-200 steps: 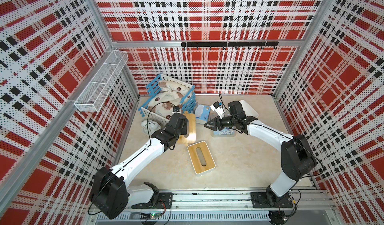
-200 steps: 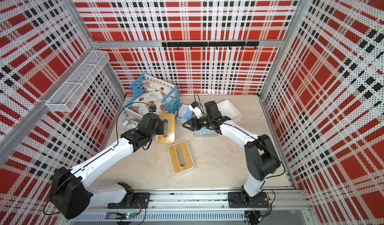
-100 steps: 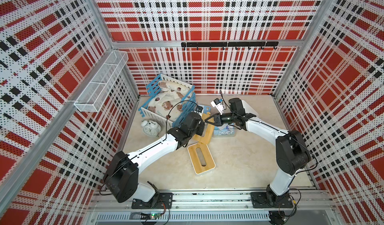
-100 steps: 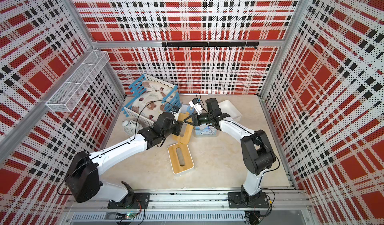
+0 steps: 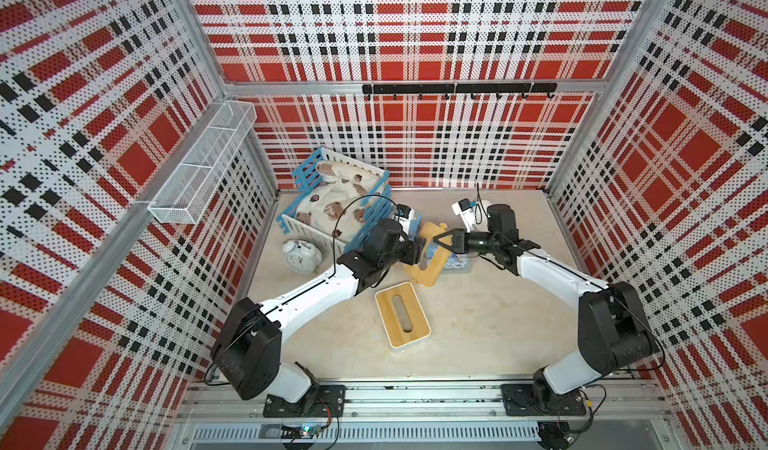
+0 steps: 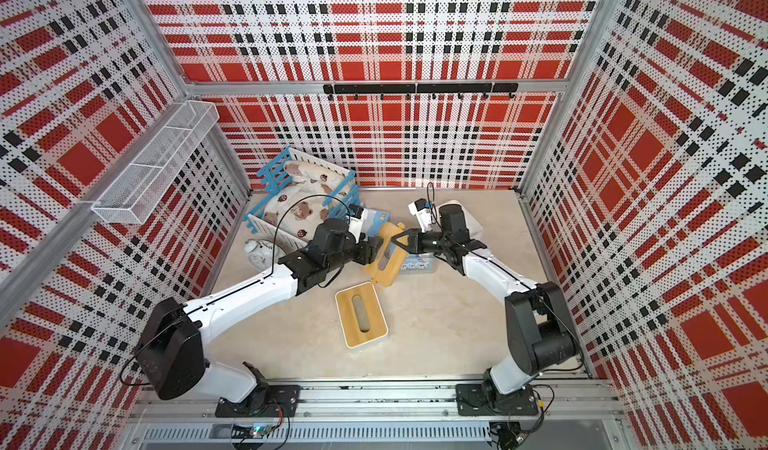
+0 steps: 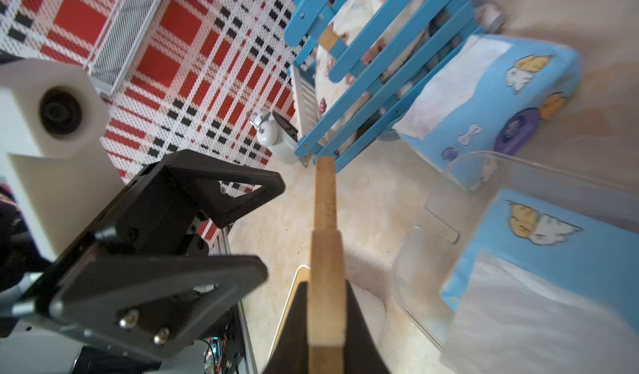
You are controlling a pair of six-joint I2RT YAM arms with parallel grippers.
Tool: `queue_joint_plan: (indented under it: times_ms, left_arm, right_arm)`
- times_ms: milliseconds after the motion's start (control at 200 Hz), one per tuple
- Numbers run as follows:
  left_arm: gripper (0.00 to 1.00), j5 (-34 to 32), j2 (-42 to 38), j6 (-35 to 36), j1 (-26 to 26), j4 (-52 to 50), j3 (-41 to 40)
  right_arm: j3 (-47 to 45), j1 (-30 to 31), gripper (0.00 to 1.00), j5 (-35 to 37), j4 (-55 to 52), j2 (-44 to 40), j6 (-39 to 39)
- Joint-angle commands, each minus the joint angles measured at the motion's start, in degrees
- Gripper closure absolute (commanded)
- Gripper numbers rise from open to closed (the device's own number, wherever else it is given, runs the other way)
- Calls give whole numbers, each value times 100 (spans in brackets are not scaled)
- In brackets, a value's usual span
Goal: Put the tissue paper into the tissue box
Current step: Close the box lid on the tissue box.
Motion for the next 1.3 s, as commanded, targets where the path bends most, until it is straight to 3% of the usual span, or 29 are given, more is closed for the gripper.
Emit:
queue_joint_plan:
  times_ms: [0,120,276,416,571,696,762,862,1112,1228,1293]
  left_arm:
    - [31,852,-323,-1395,364,1173,-276]
    - [27,1174,-537,-2391,572,2303,-839]
    - [26,1033,-594,-2542,535,2452,-936]
    - [22,1336,-611,-2872,572,2908,-1142]
    - [13,1559,-537,-3120,577,3297,-1262]
    - [14,1898,-338,-3336,550,3732,-1272]
    - [21,2202,-205,-3510,528,4143,-1265]
    - [42,2485,-32,-3686,477,4571,-1196]
    - [82,2811,94,-3554,530,4999,-1113]
    - [100,3140,106,-3453,678,5077,-1140]
    - [100,3375,127,-3426,770,5084,-1140]
  right_arm:
    - [-195,-110,100,414,1126,-559,1129]
    - [-455,-117,100,877,1843,-840,1961]
    - [-797,-119,100,1282,3271,-877,3224]
    - [-921,-112,100,1357,4222,-658,3992]
    - [-997,-85,100,1365,4721,-511,4359]
    - [-966,-34,100,1371,4702,-511,4354]
    - [-943,-14,100,1391,4602,-545,4290]
    - [-925,-13,100,1392,4485,-607,4200]
    - [-812,-68,100,948,4238,-627,3706]
    - [-830,-251,86,388,4155,-615,3308]
    - [-849,-386,78,-14,4117,-586,3088]
